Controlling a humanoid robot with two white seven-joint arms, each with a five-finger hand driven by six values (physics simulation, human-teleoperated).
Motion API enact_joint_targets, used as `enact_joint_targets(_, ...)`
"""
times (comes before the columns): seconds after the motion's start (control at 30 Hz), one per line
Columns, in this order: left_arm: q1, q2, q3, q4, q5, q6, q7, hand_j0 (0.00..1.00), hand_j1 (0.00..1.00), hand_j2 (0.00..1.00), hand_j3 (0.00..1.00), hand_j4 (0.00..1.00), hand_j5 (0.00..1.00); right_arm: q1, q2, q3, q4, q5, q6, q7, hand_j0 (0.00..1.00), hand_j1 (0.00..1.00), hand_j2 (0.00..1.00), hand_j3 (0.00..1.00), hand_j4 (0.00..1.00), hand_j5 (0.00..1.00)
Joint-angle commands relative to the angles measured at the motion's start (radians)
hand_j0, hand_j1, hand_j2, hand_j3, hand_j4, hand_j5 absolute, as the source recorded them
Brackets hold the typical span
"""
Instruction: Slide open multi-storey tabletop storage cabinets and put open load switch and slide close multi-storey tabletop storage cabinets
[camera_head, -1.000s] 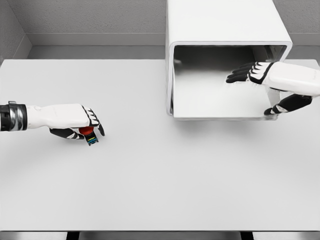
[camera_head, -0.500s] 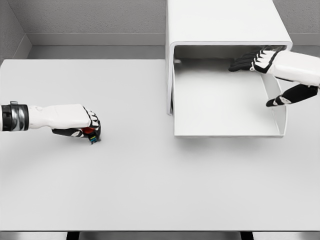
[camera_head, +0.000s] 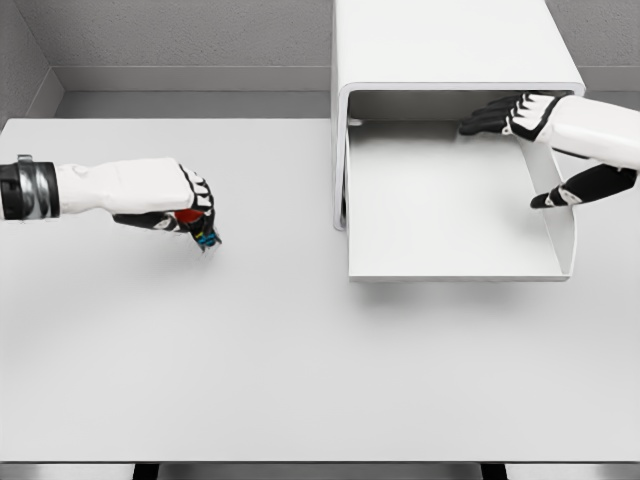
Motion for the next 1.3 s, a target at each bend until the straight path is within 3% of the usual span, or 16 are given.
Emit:
enact_joint_targets(0.0,-0.001,-0.003,0.024,-0.024,0.006,0.001,0.001,0.42,0.42,0.42,0.42,0.42,0.42,0.0,-0.004,-0.002,-0.001,-0.008,0.002,-0.019,1.0,1.0,1.0,1.0,1.0,1.0)
enact_joint_targets(0.37,-0.083,-0.035,0.039,-0.093,0.009,0.001,0.003,0.42,0.42,0.42,0.42,0.42,0.42,0.001,0.001,-0.004,-0.001,-0.012,0.002,-0.023,1.0,1.0,1.0,1.0,1.0,1.0)
enact_joint_targets(0.43,-0.109,-0.044,0.039,-0.094,0.011,0.001,0.003,0.42,0.42,0.42,0.42,0.42,0.42,0.001,0.006,-0.002,-0.001,-0.012,0.002,-0.063,1.0,1.0,1.0,1.0,1.0,1.0)
enact_joint_targets(0.77,-0.173,-0.044,0.039,-0.139,0.015,0.001,0.003,0.42,0.42,0.42,0.42,0.42,0.42,0.047,0.012,0.024,-0.004,-0.011,0.002,-0.086,1.0,1.0,1.0,1.0,1.0,1.0)
enact_joint_targets(1.03,-0.212,-0.044,0.039,-0.173,0.02,0.001,0.003,0.42,0.42,0.42,0.42,0.42,0.42,0.037,-0.002,0.022,-0.004,-0.023,0.002,-0.14,1.0,1.0,1.0,1.0,1.0,1.0)
enact_joint_targets(1.2,-0.23,-0.061,0.039,-0.179,0.027,0.001,0.004,0.42,0.42,0.42,0.42,0.42,0.42,0.037,-0.025,0.021,-0.007,-0.015,0.002,-0.099,1.0,1.0,1.0,1.0,1.0,1.0)
enact_joint_targets(1.27,-0.232,-0.067,0.041,-0.18,0.029,0.001,0.004,0.42,0.42,0.42,0.42,0.42,0.42,-0.017,-0.027,0.013,-0.008,-0.012,0.002,-0.042,1.0,1.0,1.0,1.0,1.0,1.0)
